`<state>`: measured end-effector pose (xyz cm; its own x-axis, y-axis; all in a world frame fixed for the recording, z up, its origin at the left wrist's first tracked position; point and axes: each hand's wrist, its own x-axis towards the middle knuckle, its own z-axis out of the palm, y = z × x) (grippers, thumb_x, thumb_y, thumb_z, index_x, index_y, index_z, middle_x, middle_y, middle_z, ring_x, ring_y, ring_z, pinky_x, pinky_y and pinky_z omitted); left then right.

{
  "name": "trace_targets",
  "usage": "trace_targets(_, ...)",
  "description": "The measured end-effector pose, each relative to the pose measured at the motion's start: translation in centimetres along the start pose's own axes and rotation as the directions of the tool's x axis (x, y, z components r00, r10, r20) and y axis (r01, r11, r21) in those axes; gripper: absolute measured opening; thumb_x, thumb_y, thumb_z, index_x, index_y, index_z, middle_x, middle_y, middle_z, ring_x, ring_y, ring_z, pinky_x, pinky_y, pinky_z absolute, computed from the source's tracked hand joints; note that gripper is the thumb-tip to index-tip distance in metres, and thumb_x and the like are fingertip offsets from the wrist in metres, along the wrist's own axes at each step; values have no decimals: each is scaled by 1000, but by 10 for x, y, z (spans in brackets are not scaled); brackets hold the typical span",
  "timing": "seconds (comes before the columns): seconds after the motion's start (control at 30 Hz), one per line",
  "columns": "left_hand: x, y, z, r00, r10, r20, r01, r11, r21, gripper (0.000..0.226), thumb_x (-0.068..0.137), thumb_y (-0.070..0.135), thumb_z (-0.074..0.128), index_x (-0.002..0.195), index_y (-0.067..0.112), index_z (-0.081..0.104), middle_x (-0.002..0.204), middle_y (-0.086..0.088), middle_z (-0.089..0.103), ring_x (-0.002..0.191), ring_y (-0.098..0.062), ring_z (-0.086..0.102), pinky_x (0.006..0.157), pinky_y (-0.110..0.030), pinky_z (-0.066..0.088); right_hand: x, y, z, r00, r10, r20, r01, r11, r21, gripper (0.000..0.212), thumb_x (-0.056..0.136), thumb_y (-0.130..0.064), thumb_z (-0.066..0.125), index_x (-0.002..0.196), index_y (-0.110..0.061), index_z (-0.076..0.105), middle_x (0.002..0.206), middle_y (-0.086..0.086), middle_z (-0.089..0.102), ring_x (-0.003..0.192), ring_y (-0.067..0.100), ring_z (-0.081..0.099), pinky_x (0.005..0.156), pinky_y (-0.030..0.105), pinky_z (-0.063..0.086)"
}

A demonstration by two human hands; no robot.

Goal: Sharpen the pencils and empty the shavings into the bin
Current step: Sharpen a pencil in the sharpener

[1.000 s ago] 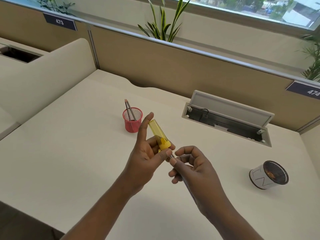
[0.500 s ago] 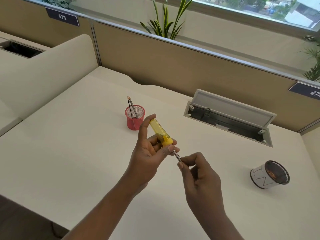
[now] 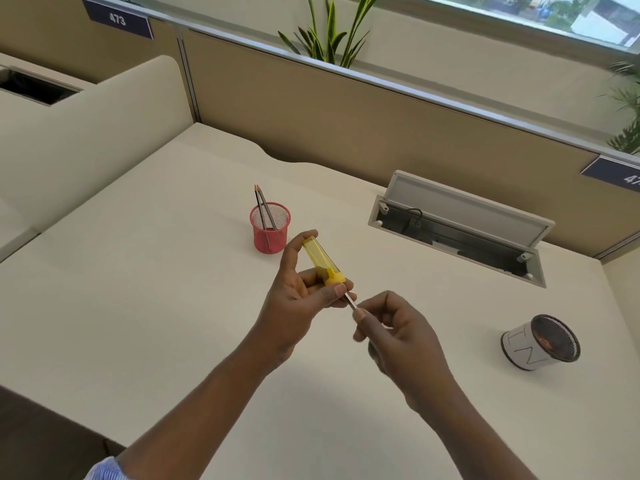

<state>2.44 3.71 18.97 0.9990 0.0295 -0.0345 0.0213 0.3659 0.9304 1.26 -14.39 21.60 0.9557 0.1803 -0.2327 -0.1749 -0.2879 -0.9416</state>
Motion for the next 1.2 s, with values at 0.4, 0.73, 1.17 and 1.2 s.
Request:
trace_targets(0.4, -1, -6, 2, 999, 22, -23, -23, 999, -26, 78, 88, 10, 74, 148, 45, 38, 110, -18, 78, 104, -34, 76, 89, -34, 60, 10, -1, -1, 998, -66, 17, 65, 997, 30, 20, 96, -22, 71, 80, -10, 65, 63, 0, 67, 43, 9, 41, 41, 19, 31)
trace_targets(0.73, 0, -6, 5, 989, 32, -146, -16, 994, 107, 80, 83, 20, 79, 147, 46, 38, 104, -11, 80, 100, -29, 77, 99, -49, 59, 12, -4, 9, 970, -235, -64, 202, 923, -326, 12, 96, -31, 70, 87, -25, 67, 70, -7, 71, 50, 10, 61, 45, 20, 44)
trace_targets(1.17, 7, -1, 1, 996, 71, -49, -69, 996, 52, 82, 86, 12, 78, 149, 44, 37, 107, -5, 78, 108, -34, 74, 95, -38, 60, 30, -8, 1, 977, 52, 205, -108, 956, 272, 33, 97, -29, 69, 94, 4, 63, 67, 7, 66, 42, 11, 49, 37, 20, 34)
trace_targets(1.2, 7, 1, 0, 997, 73, -32, -71, 996, 60, 83, 85, 14, 79, 149, 44, 37, 107, -5, 78, 108, -34, 74, 95, -37, 60, 30, -11, -2, 960, 89, 265, -170, 939, 300, 33, 97, -30, 68, 96, 3, 64, 69, 8, 65, 43, 11, 49, 36, 19, 34)
